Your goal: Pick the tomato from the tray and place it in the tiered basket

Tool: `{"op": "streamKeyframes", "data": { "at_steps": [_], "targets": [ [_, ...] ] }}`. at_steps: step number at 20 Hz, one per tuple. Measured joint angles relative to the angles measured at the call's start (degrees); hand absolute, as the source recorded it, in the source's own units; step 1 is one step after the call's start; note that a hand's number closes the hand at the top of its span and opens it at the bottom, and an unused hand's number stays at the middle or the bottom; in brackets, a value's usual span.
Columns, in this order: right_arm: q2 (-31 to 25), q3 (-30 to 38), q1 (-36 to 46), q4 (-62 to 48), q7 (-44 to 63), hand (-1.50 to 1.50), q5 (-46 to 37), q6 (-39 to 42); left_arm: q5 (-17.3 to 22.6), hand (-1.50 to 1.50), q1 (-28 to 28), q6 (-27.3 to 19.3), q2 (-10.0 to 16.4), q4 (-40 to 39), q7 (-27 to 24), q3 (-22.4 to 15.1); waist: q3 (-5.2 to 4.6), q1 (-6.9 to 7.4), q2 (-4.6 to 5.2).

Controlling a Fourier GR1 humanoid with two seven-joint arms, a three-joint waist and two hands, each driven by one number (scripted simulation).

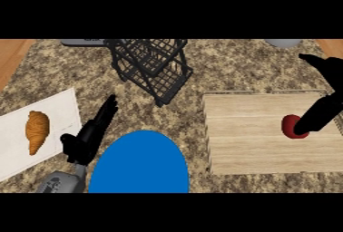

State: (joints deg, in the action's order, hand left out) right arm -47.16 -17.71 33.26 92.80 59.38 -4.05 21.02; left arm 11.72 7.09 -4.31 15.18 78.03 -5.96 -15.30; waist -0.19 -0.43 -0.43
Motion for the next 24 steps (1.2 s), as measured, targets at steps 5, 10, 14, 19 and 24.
{"op": "streamKeyframes", "data": {
  "at_steps": [5, 10, 14, 19, 24],
  "targets": [
    [0.92, -0.52, -1.39, 3.43, 3.04, -1.5, -2.76, -1.53, -0.45, 0.0, 0.56, 0.77, -0.36, -1.36, -0.97, 0.97, 0.09, 0.08, 0.2],
    [0.62, -2.61, -3.95, 2.87, 4.44, -1.5, -6.39, -2.14, -0.41, 0.0, 0.27, 1.27, -0.11, 0.11, 0.52, 1.2, 0.12, 0.35, 0.25],
    [1.56, -2.57, -5.79, -0.3, 3.91, -1.5, -7.72, -2.36, -0.78, 0.0, -0.04, 1.44, -0.59, 0.27, 0.08, 1.36, 0.13, 0.51, 0.36],
    [4.85, -1.93, -9.08, -2.58, 1.95, -1.5, -11.65, -3.41, -1.63, 0.0, -0.46, 2.13, -1.23, -0.18, -0.57, 1.89, 0.16, 0.5, 0.41],
    [6.77, -0.13, -11.26, -4.44, 1.04, -1.5, -14.79, -4.0, -1.89, 0.0, -1.0, 2.64, -1.21, 2.03, 0.98, 2.75, 0.19, 0.53, 0.4]
  ]
}}
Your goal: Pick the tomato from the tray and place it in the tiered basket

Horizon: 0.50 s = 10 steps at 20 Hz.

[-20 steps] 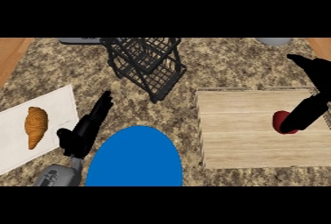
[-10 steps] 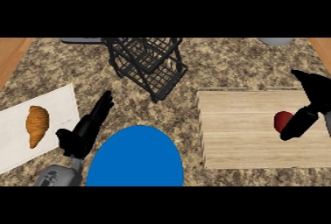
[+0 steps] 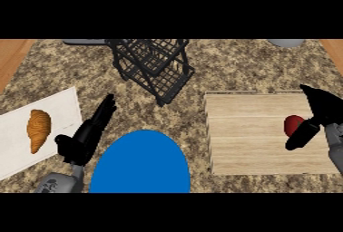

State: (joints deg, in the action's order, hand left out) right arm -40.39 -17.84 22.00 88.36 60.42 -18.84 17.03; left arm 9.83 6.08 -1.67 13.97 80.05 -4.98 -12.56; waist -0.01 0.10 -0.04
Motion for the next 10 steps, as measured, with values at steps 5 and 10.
{"op": "streamKeyframes", "data": {
  "at_steps": [5, 10],
  "targets": [
    [2.56, 1.3, -2.84, -1.97, -1.06, -1.5, -3.51, -0.85, -0.77, 0.0, 0.65, 0.46, -0.77, -0.27, 0.65, 0.75, 0.0, -0.06, 0.02],
    [3.93, 4.15, -5.47, -3.02, -3.22, -1.5, -5.84, -0.15, -2.07, 0.0, 0.88, 1.4, -1.71, -1.76, -0.17, 1.83, -0.01, -0.12, 0.01]
  ]
}}
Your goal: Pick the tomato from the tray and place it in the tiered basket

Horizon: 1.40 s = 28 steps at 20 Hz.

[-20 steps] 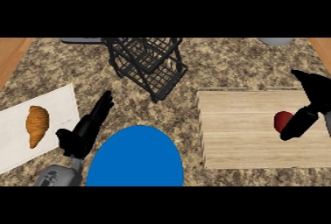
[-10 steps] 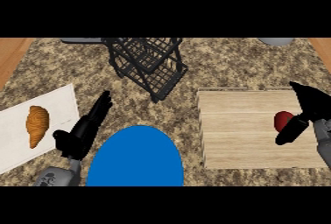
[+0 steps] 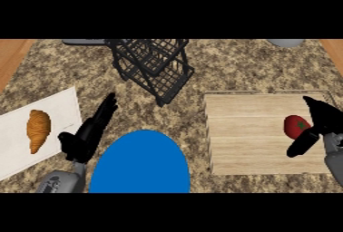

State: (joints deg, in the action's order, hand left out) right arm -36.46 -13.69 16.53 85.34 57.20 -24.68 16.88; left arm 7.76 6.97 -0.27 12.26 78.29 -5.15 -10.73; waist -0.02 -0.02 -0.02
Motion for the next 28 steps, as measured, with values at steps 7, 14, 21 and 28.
{"op": "streamKeyframes", "data": {
  "at_steps": [7, 14, 21, 28],
  "targets": [
    [3.0, 3.62, -1.75, -2.36, -3.79, -1.5, -4.06, 1.49, -1.13, 0.0, 0.3, 2.08, -1.03, -0.97, -0.25, 2.17, 0.01, 0.04, 0.01],
    [7.18, 5.5, -1.14, -6.49, -10.99, 1.5, -8.82, -3.54, -2.14, 0.0, -0.99, 2.85, -1.51, 1.12, 0.46, 3.12, 0.02, 0.2, 0.04],
    [10.02, 7.11, 0.56, -8.3, -15.79, 1.5, -13.68, -5.53, -3.77, 0.0, -0.35, 4.25, -3.02, -1.65, -1.38, 4.13, -0.01, 0.11, 0.02],
    [16.8, 2.6, -5.33, 2.01, -5.85, 1.5, -21.79, -8.29, -4.8, 0.0, -0.8, 3.45, -4.1, 0.03, 0.52, 4.82, -0.2, -0.54, -0.36]
  ]
}}
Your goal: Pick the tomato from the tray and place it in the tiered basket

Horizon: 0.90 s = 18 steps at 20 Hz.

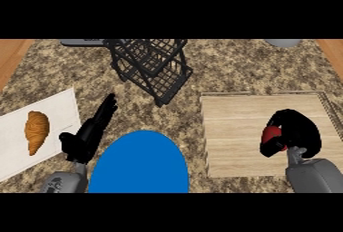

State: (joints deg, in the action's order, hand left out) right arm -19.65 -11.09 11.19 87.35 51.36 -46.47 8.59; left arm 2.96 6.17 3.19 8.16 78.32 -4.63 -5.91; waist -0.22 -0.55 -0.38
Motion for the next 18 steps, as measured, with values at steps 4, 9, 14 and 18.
{"op": "streamKeyframes", "data": {
  "at_steps": [4, 9, 14, 18],
  "targets": [
    [5.32, -7.39, -5.89, 9.98, 8.71, 1.5, -8.91, -1.44, -0.2, 0.0, -0.91, 0.06, -0.03, -0.12, -0.69, 0.08, -0.11, -0.37, -0.19],
    [10.2, -12.36, -10.58, 21.34, 11.58, 1.5, -17.65, -3.21, 0.26, 0.0, -0.54, 0.94, 0.6, -0.19, -0.57, 0.86, 0.08, -0.41, -0.04],
    [16.32, -15.45, -8.12, 29.72, 11.54, 1.5, -23.1, -6.36, 0.3, 0.0, -0.15, 1.41, 0.61, -1.08, -1.1, 1.12, 0.13, -0.12, 0.05],
    [18.14, -17.33, 0.15, 32.42, 13.09, 1.5, -26.85, -5.89, -0.39, 0.0, -0.28, 1.36, 0.14, -1.08, -1.52, 0.63, 0.14, 0.52, 0.18]
  ]
}}
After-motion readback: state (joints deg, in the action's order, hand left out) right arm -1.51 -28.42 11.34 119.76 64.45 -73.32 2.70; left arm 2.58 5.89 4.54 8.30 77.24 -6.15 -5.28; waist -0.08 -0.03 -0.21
